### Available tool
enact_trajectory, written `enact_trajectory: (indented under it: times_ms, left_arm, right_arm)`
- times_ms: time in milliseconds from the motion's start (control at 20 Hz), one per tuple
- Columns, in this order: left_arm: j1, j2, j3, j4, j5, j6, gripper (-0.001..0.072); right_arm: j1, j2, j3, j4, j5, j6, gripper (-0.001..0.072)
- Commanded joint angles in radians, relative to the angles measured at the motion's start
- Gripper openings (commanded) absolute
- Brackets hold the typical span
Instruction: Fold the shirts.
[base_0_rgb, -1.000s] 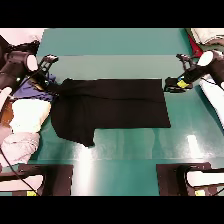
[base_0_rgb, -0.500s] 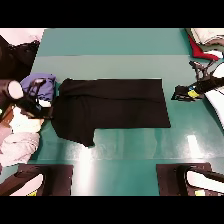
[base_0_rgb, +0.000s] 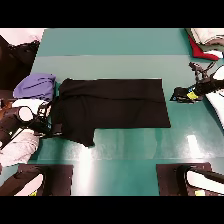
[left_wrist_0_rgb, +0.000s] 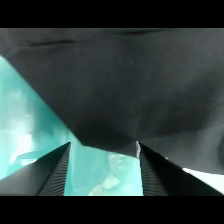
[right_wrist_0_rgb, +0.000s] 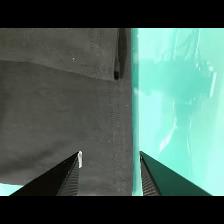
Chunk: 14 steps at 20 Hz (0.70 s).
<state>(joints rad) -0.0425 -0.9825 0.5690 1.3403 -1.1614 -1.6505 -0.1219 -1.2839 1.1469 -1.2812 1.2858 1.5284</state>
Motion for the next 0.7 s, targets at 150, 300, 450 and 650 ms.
enact_trajectory:
  times_ms: [150, 300, 450, 650]
  left_arm:
    - [0.001, 0.003, -0.042, -0.044, 0.099, -0.030, 0.0493]
    - [0.001, 0.003, -0.042, -0.043, 0.119, -0.043, 0.0026]
    - [0.001, 0.003, -0.010, -0.043, 0.119, -0.043, 0.0028]
    - [0.001, 0.003, 0.088, -0.040, 0.062, -0.005, 0.0028]
  right_arm:
    - [0.000, 0.000, -0.001, 0.007, 0.012, -0.003, 0.0430]
    - [-0.001, 0.000, -0.001, 0.003, 0.046, -0.018, 0.0430]
    - [-0.001, 0.000, -0.001, 0.003, 0.088, -0.023, 0.0430]
    - [-0.001, -0.005, -0.001, -0.050, 0.139, -0.022, 0.0430]
